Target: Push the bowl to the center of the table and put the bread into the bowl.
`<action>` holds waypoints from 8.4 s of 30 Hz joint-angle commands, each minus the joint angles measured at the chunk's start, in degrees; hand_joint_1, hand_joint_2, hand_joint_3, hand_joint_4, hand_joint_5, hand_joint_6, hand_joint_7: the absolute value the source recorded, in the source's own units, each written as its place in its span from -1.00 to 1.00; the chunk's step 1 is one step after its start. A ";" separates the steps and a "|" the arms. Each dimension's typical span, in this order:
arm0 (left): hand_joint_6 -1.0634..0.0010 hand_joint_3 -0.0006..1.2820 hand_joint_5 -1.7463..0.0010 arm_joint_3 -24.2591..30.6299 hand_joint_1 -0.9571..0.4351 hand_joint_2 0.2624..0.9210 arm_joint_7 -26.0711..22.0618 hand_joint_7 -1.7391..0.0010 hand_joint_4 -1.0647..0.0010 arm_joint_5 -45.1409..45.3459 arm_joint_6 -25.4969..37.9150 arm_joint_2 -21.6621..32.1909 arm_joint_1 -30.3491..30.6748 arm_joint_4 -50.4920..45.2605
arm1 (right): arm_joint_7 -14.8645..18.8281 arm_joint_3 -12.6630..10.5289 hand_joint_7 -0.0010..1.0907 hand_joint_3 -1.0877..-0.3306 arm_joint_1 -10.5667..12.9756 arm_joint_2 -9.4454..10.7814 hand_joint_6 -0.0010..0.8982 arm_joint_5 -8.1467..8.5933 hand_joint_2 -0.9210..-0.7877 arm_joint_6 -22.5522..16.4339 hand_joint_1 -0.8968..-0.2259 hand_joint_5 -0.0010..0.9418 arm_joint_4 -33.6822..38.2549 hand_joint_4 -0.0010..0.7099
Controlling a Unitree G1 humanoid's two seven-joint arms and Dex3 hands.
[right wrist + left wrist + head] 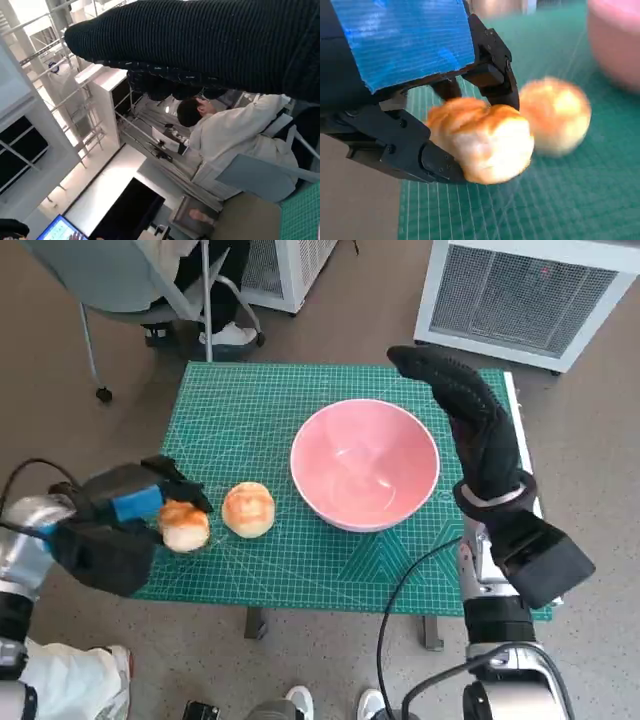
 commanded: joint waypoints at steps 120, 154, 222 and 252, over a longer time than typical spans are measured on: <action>0.35 -1.00 1.00 2.48 0.01 0.78 0.06 0.94 0.57 -0.21 17.56 -9.89 5.11 -19.44 | 1.70 -1.55 0.32 -0.24 2.00 -0.99 -1.00 4.42 -1.00 0.99 -0.04 -0.85 1.33 -0.17; 0.08 -0.99 0.95 -8.64 0.12 0.81 4.38 0.91 0.33 8.33 17.97 -17.97 -4.85 7.10 | 2.10 -1.73 0.27 -0.23 2.47 -2.37 -1.00 3.59 -1.00 0.51 -0.05 -0.84 1.10 -0.17; 0.98 -0.91 0.98 -9.84 0.03 0.79 0.31 0.49 0.95 4.14 27.12 -31.19 -22.02 -2.80 | 2.26 -2.39 0.25 -0.21 3.28 -2.10 -1.00 4.21 -1.00 1.26 -0.04 -0.81 -0.52 -0.19; 0.49 -0.82 0.92 5.38 -0.13 1.00 16.46 0.84 0.68 -12.70 11.50 -36.13 -11.39 -5.73 | -2.33 -2.55 0.25 -0.19 1.46 -1.89 -1.00 1.72 -1.00 1.47 0.02 -0.81 -2.61 -0.17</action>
